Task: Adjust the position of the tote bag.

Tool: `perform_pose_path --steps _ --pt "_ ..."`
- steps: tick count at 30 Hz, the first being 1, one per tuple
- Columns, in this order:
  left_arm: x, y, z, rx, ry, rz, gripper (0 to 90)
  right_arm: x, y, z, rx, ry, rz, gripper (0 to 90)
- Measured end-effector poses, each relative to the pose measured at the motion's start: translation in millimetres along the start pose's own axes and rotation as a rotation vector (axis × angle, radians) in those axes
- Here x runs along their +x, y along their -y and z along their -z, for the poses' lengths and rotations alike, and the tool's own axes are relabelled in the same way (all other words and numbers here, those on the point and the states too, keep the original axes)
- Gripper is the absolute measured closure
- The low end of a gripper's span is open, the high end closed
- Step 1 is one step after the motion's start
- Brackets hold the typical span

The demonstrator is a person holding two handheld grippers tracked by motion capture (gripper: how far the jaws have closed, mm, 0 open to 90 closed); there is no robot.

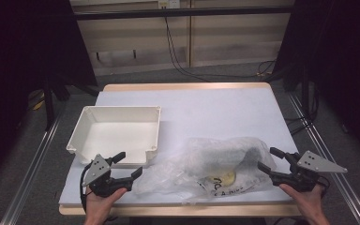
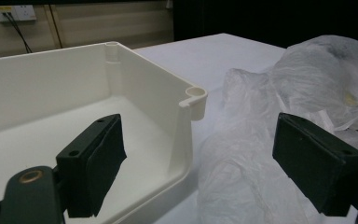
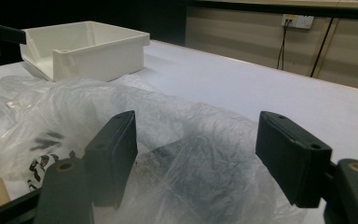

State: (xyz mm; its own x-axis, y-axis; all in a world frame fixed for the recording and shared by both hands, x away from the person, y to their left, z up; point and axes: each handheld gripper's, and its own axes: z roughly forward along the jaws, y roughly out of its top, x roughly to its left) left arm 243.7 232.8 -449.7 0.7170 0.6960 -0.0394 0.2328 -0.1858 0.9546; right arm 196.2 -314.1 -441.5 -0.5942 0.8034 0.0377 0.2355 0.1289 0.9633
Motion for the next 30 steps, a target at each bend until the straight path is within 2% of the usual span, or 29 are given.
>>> perform_pose_path --steps 7,8,9,10,11,13,14,16,18,22,26,30 --pt "1.6 -0.6 -0.4 0.012 0.0 0.006 16.5 5.1 -3.0 -2.1 0.035 -0.051 -0.009 37.0" --pt "0.7 -1.0 -2.2 0.02 0.009 0.008 16.7 7.3 -4.0 -2.5 0.045 -0.076 -0.011 40.9" --pt "0.7 -1.0 -2.2 0.02 0.009 0.008 17.2 7.3 -4.0 -2.5 0.045 -0.076 -0.011 40.9" --pt "0.7 -1.3 -3.0 0.026 0.016 0.004 18.1 10.4 -4.6 -2.7 0.046 -0.096 -0.025 43.8" --pt "0.6 -1.4 -3.9 0.031 0.022 0.001 18.8 10.9 -4.9 -2.9 0.05 -0.12 -0.014 44.7" --pt "-0.1 -1.8 -6.3 0.037 0.029 0.004 19.6 11.8 -5.1 -2.7 0.052 -0.128 -0.014 46.3" --pt "-1.3 -2.1 -10.0 0.049 0.041 0.018 20.5 13.0 -5.2 -4.9 0.065 -0.147 -0.013 49.0" --pt "-1.6 -2.3 -11.0 0.068 0.041 0.006 20.6 12.9 -5.2 -5.9 0.071 -0.153 -0.004 49.4" --pt "-2.5 -2.2 -11.7 0.074 0.038 0.004 20.6 13.6 -4.9 -10.4 0.095 -0.169 -0.01 53.0" --pt "-2.8 -2.0 -10.1 0.072 0.044 0.007 20.6 15.8 -6.1 -13.0 0.101 -0.196 -0.012 55.7" --pt "-5.1 -1.2 -6.3 0.07 0.058 0.009 24.6 20.1 -8.1 -18.7 0.116 -0.248 0.004 58.5" --pt "-8.1 -1.5 -2.7 0.075 0.059 0.004 24.6 27.5 -10.7 -23.4 0.128 -0.285 0.013 60.3"
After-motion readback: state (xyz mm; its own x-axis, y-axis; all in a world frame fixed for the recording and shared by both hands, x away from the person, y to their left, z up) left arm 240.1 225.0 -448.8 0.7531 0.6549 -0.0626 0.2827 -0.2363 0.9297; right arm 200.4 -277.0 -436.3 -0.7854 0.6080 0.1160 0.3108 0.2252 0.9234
